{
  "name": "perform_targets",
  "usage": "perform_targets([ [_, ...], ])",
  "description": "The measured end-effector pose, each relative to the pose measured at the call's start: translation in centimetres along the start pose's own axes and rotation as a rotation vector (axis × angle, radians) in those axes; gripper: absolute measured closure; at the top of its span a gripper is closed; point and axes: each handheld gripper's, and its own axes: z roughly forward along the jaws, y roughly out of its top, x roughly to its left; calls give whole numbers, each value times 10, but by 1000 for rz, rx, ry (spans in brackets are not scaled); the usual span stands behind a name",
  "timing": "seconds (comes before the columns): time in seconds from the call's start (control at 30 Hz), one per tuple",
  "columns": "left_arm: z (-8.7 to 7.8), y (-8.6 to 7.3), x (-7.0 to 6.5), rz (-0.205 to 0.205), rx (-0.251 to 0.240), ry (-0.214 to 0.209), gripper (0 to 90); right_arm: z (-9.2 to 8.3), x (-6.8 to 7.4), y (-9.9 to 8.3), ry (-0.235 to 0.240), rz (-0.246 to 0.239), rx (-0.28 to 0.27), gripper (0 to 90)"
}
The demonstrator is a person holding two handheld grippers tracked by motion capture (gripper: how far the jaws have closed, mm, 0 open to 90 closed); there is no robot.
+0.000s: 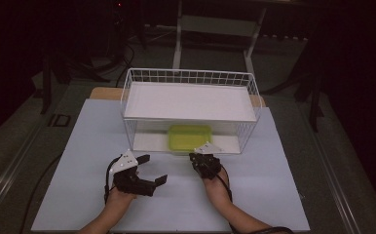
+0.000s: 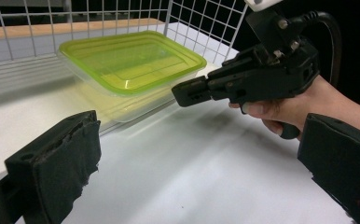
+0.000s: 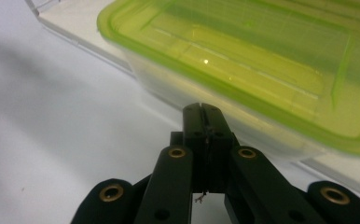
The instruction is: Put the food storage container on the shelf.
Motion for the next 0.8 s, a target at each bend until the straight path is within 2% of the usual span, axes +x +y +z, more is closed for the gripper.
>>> perform_targets([
  [0.07, 0, -1, -1, 2, -6, 4, 1, 2, -1, 2, -5, -1, -4, 900],
  [0.13, -1, -2, 0, 0, -9, 1, 0, 6, -4, 3, 2, 25, 1, 899],
  [0.33, -1, -2, -1, 2, -18, -2, 0, 14, -7, 7, -4, 34, -11, 899],
  [0.53, -1, -4, -2, 6, -18, -5, 1, 23, -12, 12, -25, 38, -24, 898],
  [0.67, -1, -5, -1, 7, -15, -14, 1, 26, -21, 16, -45, 71, -34, 899],
  [0.8, -1, -6, 0, 4, -14, -13, 1, 29, -25, 20, -62, 57, -44, 899],
])
